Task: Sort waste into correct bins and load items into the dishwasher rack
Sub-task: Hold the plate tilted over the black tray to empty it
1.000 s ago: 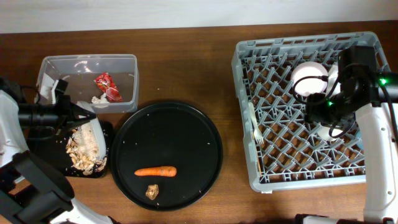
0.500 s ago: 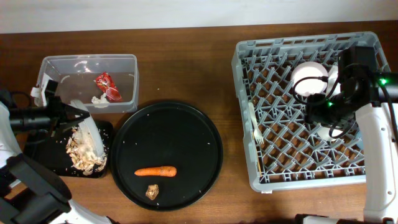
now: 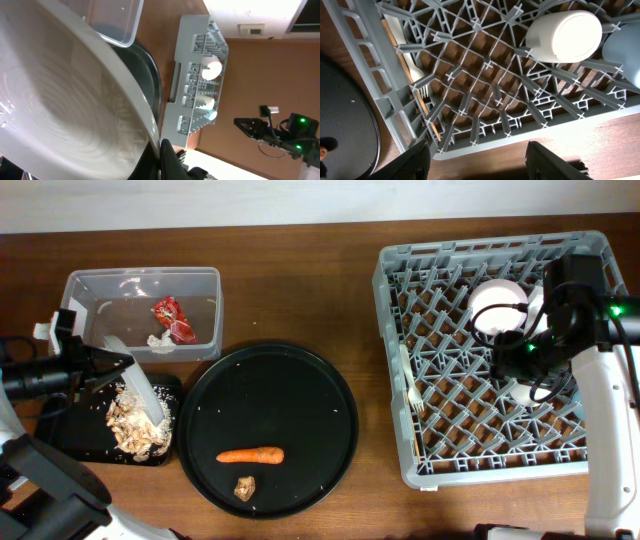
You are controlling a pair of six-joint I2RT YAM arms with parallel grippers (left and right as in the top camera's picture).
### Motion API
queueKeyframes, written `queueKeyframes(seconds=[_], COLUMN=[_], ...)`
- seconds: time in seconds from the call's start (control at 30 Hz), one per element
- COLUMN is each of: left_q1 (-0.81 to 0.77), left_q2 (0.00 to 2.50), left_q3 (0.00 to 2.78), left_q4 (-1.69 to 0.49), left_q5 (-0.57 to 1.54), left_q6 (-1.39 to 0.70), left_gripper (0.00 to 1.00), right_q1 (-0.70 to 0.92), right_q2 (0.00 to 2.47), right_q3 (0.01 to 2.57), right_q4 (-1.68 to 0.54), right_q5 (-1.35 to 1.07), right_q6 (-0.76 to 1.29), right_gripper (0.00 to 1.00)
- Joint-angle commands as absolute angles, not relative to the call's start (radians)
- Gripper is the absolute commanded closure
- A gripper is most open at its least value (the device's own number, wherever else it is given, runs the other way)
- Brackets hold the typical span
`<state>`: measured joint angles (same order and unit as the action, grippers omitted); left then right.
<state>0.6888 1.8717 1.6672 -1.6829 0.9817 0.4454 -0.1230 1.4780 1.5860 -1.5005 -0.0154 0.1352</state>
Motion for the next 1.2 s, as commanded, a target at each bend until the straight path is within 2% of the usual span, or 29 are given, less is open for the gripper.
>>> queueKeyframes(seconds=[0.0, 0.63, 0.73, 0.8, 0.83, 0.87, 0.9, 0.97, 1.17], left_q1=[0.701, 0.723, 0.728, 0.731, 0.731, 0.732, 0.735, 0.744, 0.749], left_q2=[1.838, 1.804, 1.808, 1.810, 1.810, 1.818, 1.822, 1.817, 1.819], left_q3=[1.655, 1.613, 1.613, 1.613, 1.613, 1.613, 1.613, 1.610, 1.607], left_q4=[-1.689, -1.673, -1.600, -1.689, -1.651, -1.624, -1.662, -1.671, -1.685], left_q5=[1.033, 1.052, 1.007, 1.077, 1.068, 1.032, 1.031, 1.055, 1.066], left_q6=[0.463, 0.503, 0.366, 0.533, 0.532, 0.429, 0.400, 0.510, 0.499], left_gripper=[1.00, 1.00, 1.00, 1.00, 1.00, 1.00, 1.00, 1.00, 1.00], right_q1=[-0.126, -0.126, -0.126, -0.126, -0.126, -0.126, -0.126, -0.126, -0.126], right_q2=[1.473, 1.473, 1.473, 1.473, 1.473, 1.473, 1.473, 1.473, 1.473], right_q3=[1.593, 1.593, 1.593, 1.593, 1.593, 1.593, 1.593, 1.593, 1.593], right_q4=[-1.504, -1.511, -1.510, -1.515, -1.515, -1.514, -1.514, -1.517, -1.516], right_q5=[0.001, 0.002, 0.002, 0.005, 0.006, 0.006, 0.006, 0.006, 0.005], right_q6=[0.135, 0.135, 0.135, 0.135, 0.135, 0.135, 0.135, 0.135, 0.135], right_gripper=[0.36, 0.36, 0.36, 0.35, 0.36, 0.36, 0.36, 0.36, 0.35])
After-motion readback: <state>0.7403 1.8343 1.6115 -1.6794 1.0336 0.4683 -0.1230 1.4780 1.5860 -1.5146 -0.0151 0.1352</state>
